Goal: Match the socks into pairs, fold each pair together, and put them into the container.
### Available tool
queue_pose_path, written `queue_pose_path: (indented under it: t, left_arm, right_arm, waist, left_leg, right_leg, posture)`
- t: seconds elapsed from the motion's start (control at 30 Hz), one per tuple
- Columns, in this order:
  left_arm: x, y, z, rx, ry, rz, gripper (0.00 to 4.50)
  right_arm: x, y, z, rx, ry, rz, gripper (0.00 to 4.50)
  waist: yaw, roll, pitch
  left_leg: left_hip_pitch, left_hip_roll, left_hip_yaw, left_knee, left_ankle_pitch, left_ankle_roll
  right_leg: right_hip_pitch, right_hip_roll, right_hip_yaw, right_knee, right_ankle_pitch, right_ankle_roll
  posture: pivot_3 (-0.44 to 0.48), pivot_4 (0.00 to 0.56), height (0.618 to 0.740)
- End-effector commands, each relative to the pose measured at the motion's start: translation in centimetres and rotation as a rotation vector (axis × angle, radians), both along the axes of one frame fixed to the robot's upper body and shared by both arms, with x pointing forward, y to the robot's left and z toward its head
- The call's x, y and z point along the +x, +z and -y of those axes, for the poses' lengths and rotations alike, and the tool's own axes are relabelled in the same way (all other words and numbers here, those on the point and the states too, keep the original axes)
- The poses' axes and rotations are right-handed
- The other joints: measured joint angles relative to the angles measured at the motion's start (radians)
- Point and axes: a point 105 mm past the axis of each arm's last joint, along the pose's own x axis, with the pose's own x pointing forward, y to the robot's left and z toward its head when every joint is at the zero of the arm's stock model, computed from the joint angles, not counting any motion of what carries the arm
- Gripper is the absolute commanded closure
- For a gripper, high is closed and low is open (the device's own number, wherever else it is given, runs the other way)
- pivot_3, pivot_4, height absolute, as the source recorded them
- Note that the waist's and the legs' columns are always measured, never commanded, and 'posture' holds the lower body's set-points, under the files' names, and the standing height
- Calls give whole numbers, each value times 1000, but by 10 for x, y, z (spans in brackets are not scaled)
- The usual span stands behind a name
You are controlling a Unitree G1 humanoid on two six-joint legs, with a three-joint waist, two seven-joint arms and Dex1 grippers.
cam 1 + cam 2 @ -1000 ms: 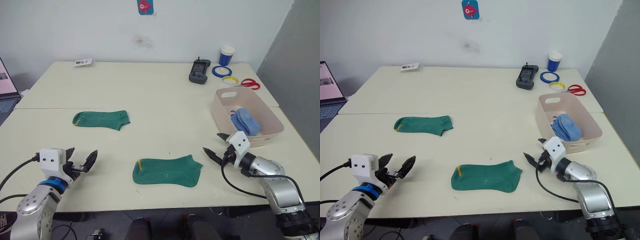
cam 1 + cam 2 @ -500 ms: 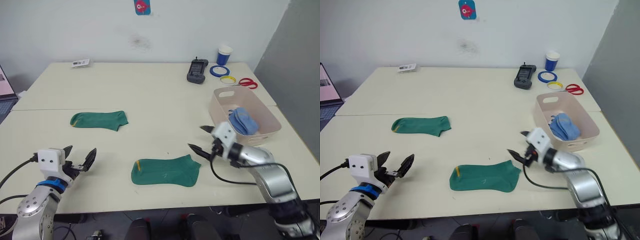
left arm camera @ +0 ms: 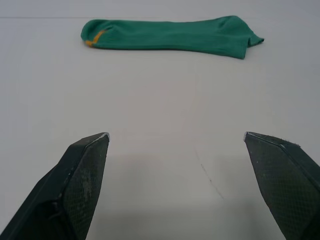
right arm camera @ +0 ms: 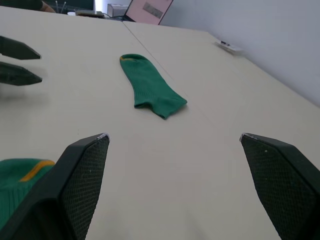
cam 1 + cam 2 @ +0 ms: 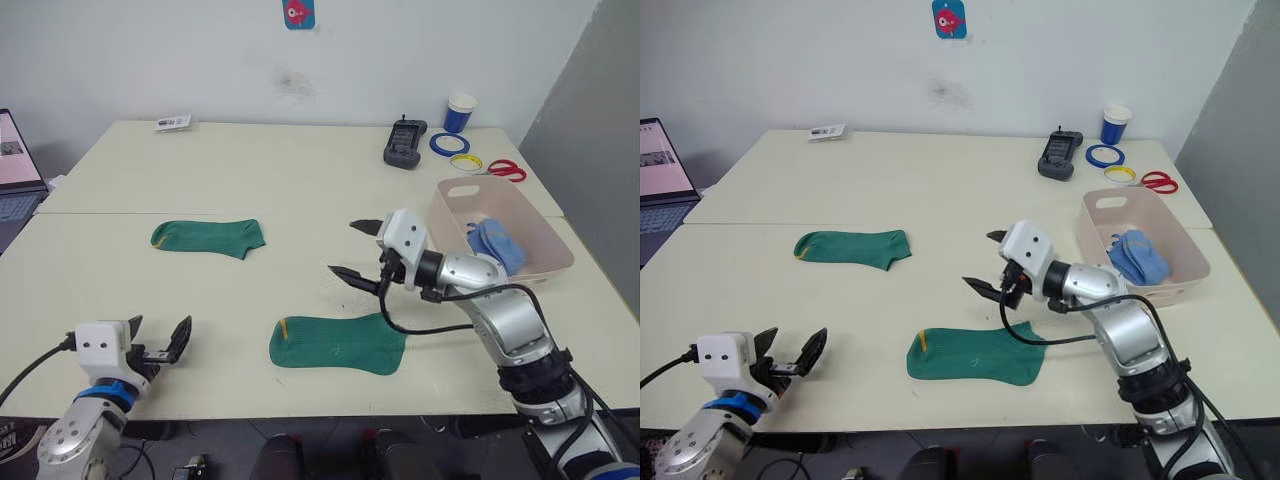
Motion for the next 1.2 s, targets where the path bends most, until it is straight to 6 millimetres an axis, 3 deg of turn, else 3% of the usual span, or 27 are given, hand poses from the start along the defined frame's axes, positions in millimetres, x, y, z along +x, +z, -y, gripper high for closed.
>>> queue_pose_path:
  t: [0.03,0.4,0.63,0.87,0.97,1.2]
  left_arm:
    - [15,20,5,43,-47,52,8]
    - [86,42,34,148,-224,61,8]
    - [134,29,51,138,-299,-36,8]
    - [156,14,54,194,-295,-126,8]
    - [160,10,48,173,-264,-161,547]
    - [161,10,44,133,-240,-149,2722]
  right_arm:
    - [0,8,9,12,-26,48,0]
    - [-5,4,22,6,-79,46,0]
    - [-7,5,27,-1,-112,37,0]
    - [-8,7,27,4,-138,31,0]
    - [-6,8,31,-2,-154,33,0]
    - [-6,7,37,-12,-169,30,0]
  waist:
    - [0,0,0]
    - [0,0,0]
    - [-1,0,0]
    - [-6,0,0]
    - [-6,0,0]
    - [-11,0,0]
  left_leg:
    - [0,0,0,0,0,0]
    - [0,-1,0,0,0,0]
    - [0,-1,0,0,0,0]
    - [0,-1,0,0,0,0]
    - [0,-1,0,0,0,0]
    - [1,0,0,0,0,0]
  right_leg:
    - [0,0,0,0,0,0]
    - [0,4,0,0,0,0]
    - [0,7,-1,0,0,0]
    - [0,8,0,0,0,0]
    - [0,8,-1,1,0,0]
    - [0,8,0,1,0,0]
  posture:
    - [0,150,740]
    - [0,150,740]
    - [0,150,740]
    - [0,150,740]
    - [0,150,740]
    - [0,150,740]
